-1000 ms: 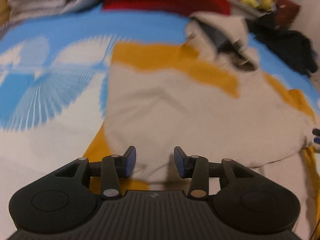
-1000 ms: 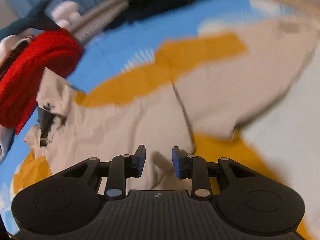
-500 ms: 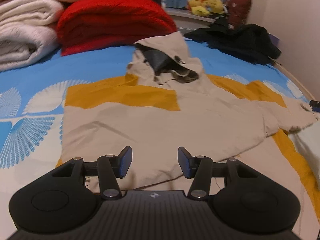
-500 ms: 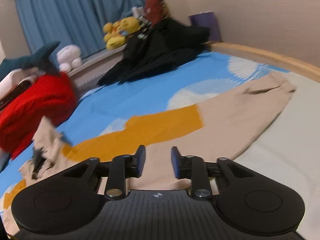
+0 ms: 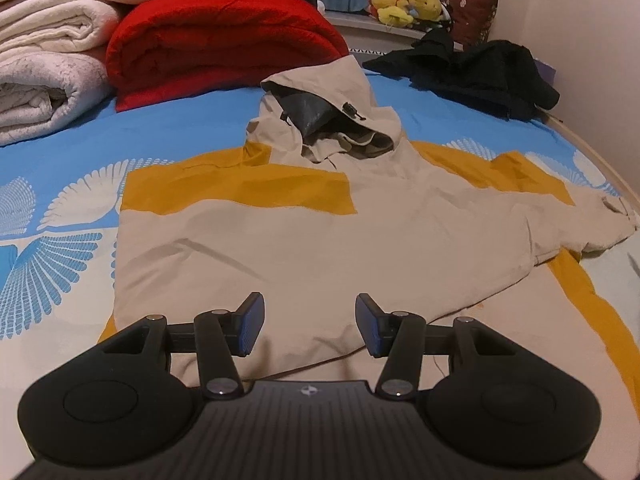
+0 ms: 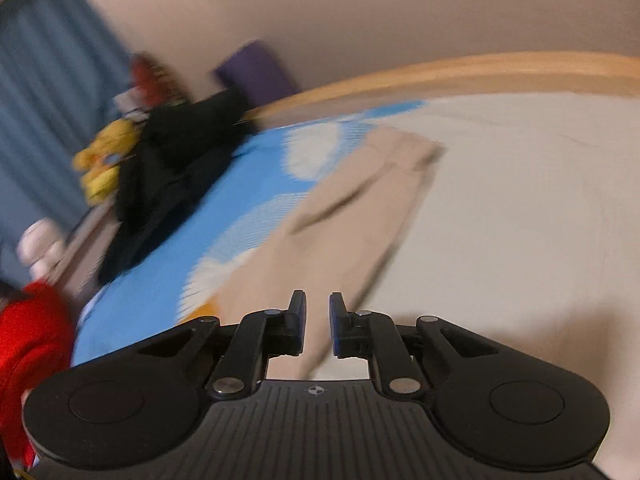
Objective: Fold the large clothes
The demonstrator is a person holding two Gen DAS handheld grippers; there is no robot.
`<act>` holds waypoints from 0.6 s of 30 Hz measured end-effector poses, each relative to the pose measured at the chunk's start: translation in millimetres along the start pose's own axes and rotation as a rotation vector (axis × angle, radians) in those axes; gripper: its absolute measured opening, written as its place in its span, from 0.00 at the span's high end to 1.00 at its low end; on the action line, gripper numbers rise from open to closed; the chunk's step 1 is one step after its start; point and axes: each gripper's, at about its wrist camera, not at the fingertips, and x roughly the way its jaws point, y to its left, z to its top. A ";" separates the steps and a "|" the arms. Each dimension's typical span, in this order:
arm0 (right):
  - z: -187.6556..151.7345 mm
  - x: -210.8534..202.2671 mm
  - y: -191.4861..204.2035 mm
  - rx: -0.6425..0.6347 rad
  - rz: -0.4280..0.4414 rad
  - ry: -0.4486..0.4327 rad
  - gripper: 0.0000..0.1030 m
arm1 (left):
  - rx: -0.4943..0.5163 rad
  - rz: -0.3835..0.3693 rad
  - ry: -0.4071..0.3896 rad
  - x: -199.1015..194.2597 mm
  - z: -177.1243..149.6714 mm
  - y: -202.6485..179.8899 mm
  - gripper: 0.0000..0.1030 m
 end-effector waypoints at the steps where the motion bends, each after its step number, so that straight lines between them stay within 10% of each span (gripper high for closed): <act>1: 0.2 5.0 -4.4 0.012 -0.001 -0.005 0.86 | 0.004 0.001 -0.001 0.5 -0.4 0.3 0.46; 5: 0.2 31.7 -17.0 0.087 0.013 0.005 0.83 | 0.012 0.007 0.001 5.5 -0.9 1.4 0.46; 9: 4.6 73.4 -15.2 0.054 0.058 0.073 0.58 | 0.021 0.015 0.006 8.5 -2.6 2.7 0.46; 18: 19.5 111.7 -20.5 0.143 -0.011 0.054 0.64 | 0.047 0.031 -0.005 7.0 -3.1 8.8 0.46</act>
